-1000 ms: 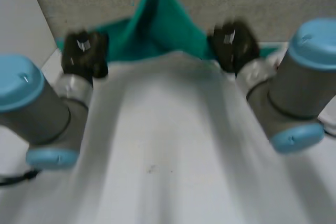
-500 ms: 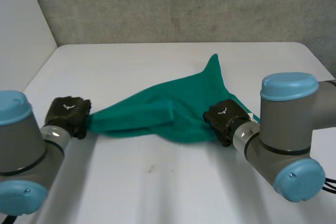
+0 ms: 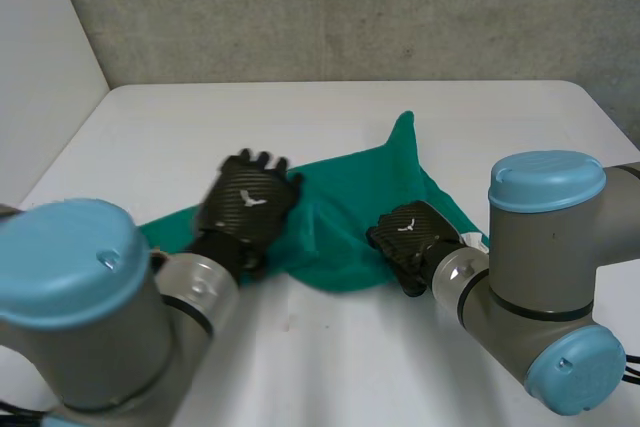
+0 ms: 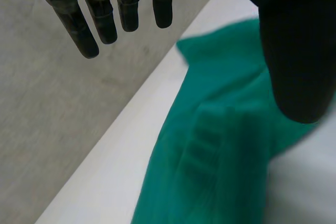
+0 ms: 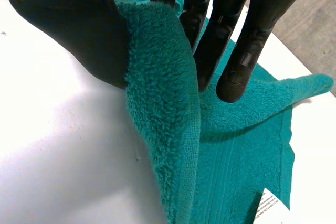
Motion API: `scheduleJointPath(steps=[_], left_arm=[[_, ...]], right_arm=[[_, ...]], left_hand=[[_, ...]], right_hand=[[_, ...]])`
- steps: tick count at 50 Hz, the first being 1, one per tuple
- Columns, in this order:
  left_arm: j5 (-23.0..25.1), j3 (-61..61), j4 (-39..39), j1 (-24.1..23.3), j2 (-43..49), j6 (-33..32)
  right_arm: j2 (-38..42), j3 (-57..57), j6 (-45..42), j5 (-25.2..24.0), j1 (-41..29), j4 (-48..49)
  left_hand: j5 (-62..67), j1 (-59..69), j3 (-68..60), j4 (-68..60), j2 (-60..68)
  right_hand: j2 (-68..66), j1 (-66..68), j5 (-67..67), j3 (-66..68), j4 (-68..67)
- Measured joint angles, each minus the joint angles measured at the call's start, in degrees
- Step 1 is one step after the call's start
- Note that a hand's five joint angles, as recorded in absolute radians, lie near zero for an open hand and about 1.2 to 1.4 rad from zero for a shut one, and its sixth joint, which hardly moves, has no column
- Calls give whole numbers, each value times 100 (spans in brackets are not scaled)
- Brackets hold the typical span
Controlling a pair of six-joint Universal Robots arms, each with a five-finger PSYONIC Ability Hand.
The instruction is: Fold the towel.
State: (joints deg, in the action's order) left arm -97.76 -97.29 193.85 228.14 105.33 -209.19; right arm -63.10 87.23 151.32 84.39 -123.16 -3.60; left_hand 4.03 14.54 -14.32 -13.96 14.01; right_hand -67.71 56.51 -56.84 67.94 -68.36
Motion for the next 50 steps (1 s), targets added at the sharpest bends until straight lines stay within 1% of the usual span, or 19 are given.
scheduleJointPath(steps=[3, 5, 7, 9, 11, 13, 16, 20, 22, 23, 26, 27, 28, 29, 30, 33, 41, 45, 50], left_arm=[[-331, 338, -12, -363, 295, 288], [-559, 524, -39, -471, 497, 442], [-974, 865, -98, -592, 898, 674], [-1179, 1039, -139, -630, 1122, 768], [-1179, 1039, -139, -630, 1122, 768], [-1529, 1398, -220, -659, 1633, 885], [-1648, 1632, -254, -639, 1993, 887], [-1635, 1787, -259, -600, 2227, 853], [-1606, 1836, -257, -578, 2310, 838], [-1589, 1856, -254, -567, 2343, 833], [-1547, 1892, -248, -538, 2419, 823], [-1542, 1895, -248, -530, 2432, 820], [-1540, 1897, -249, -518, 2446, 818], [-1542, 1896, -250, -510, 2447, 816], [-1546, 1892, -252, -498, 2437, 814], [-1571, 1835, -264, -429, 2220, 812], [-1493, 1348, -300, -38, 884, 806], [-1276, 955, -396, 306, 378, 690], [-699, 251, -681, 882, -30, 255]], right_arm=[[0, 9, -3, 8, 9, 0], [0, 13, -4, 12, 9, 2], [0, 21, -5, 24, 7, 3], [0, 28, -6, 31, 7, 3], [0, 28, -6, 31, 7, 3], [0, 55, -7, 42, 17, 6], [0, 79, -7, 45, 36, 8], [0, 101, -7, 48, 55, 12], [0, 109, -6, 51, 65, 20], [0, 114, -7, 52, 70, 29], [-1, 123, -7, 60, 80, 61], [-2, 125, -6, 64, 82, 72], [-4, 126, -6, 72, 85, 87], [-6, 126, -6, 80, 86, 96], [-13, 124, -6, 96, 88, 106], [-67, 96, -10, 189, 91, 125], [-254, -50, -121, 331, 111, -33], [-392, -125, -287, 330, 155, -378], [-564, -229, -730, 322, 213, -1131]], left_hand=[[108, 11, -24, -92, 110], [110, 11, -24, -104, 123], [109, 11, -24, -104, 124], [109, 11, -24, -104, 124], [109, 11, -24, -104, 124], [109, 11, -24, -104, 124], [588, 552, -535, -591, 577], [1218, 1186, -1189, -1209, 1221], [1278, 1229, -1230, -1272, 1261], [1873, 1935, -1845, -1896, 1902], [2222, 2342, -2222, -2275, 2341], [2689, 2872, -2820, -2759, 2864], [3598, 3890, -3623, -3687, 3676], [3598, 3890, -3623, -3687, 3676], [4834, 5060, -4814, -4881, 4875], [5163, 5116, -5367, -5420, 5427], [5163, 5116, -5377, -5422, 5446], [5163, 5116, -5386, -5422, 5449], [5163, 5116, -5389, -5423, 5454]], right_hand=[[0, 0, -1, 0, 0], [0, 0, -3, 0, 0], [0, 0, -3, 0, 0], [0, 0, -3, 0, 0], [0, 0, -3, 0, 0], [0, 0, -4, 0, 0], [0, 0, -4, 0, 0], [0, 0, -6, 0, 0], [0, 0, -8, 0, 0], [0, 0, -8, 0, 0], [0, 0, -11, 0, 0], [0, 0, -11, 0, 0], [0, 0, -11, 0, 0], [0, 0, -11, 0, 0], [0, 0, -11, 0, 0], [0, 0, -11, 0, 0], [0, 0, -11, 0, 0], [0, 0, -11, 0, 0], [0, 0, -11, 0, 0]])
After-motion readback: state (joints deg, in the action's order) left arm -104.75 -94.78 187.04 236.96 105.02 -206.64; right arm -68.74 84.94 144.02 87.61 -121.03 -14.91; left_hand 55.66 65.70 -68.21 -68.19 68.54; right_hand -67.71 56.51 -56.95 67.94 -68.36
